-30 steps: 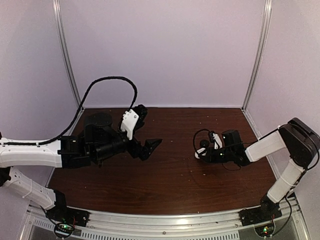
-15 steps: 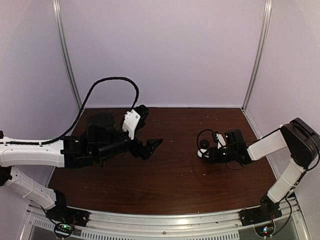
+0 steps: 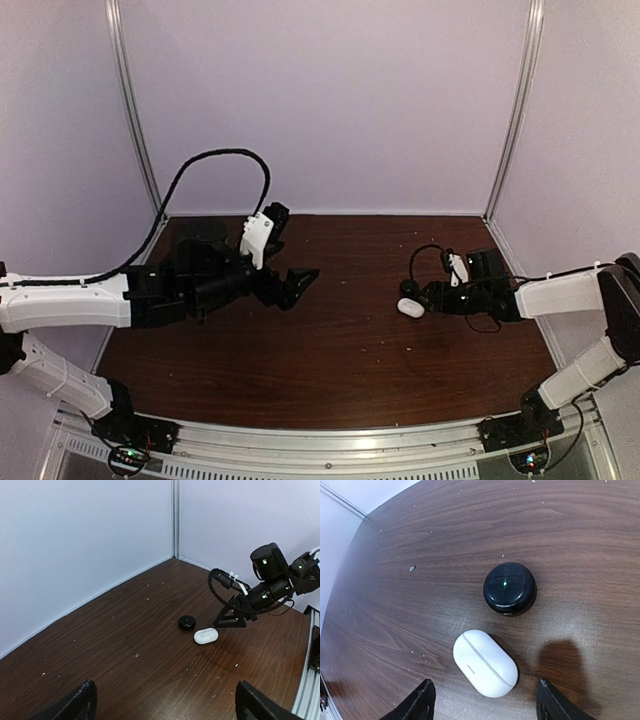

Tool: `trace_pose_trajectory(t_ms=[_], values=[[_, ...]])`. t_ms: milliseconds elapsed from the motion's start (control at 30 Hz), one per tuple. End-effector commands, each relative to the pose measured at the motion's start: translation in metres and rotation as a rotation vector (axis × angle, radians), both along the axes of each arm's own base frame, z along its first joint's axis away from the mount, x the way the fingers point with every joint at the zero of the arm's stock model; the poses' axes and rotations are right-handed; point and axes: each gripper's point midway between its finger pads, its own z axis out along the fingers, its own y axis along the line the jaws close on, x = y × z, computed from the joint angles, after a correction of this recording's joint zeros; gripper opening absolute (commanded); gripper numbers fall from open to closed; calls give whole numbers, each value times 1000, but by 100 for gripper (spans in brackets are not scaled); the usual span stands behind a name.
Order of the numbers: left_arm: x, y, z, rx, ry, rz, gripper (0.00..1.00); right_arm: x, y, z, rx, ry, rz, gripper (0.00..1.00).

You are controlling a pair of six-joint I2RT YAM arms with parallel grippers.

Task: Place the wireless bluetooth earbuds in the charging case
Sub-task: Place the charging case with the earbuds at the center of the board, then reset both arms

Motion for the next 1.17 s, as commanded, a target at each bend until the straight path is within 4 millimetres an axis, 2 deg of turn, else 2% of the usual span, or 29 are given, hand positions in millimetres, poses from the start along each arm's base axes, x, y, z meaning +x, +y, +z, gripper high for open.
trace_pose_trajectory(t_ms=[0, 133, 200, 367, 467, 600, 767, 900, 1000, 1133], values=[[18, 11, 15, -83, 79, 5, 98, 6, -11, 34, -36, -80, -21, 72], [40, 35, 7, -89, 158, 68, 98, 8, -12, 91, -6, -234, -19, 89], [52, 52, -4, -78, 216, 116, 98, 8, -12, 121, 4, -302, -15, 99], [79, 107, -31, -89, 351, 283, 98, 1, -15, 177, 22, -437, -7, 100], [81, 131, -40, -111, 407, 356, 98, -6, -16, 191, 36, -484, -2, 100], [74, 153, -46, -160, 429, 431, 98, -22, -15, 189, 72, -520, 29, 100], [62, 176, -80, -180, 478, 533, 98, -41, -17, 174, 129, -537, 36, 100], [55, 187, -103, -178, 512, 586, 98, -48, -19, 155, 136, -507, 29, 100], [55, 190, -108, -177, 523, 609, 97, -50, -18, 147, 138, -490, 32, 100], [58, 190, -103, -184, 501, 609, 97, -51, -17, 147, 148, -496, 42, 100]])
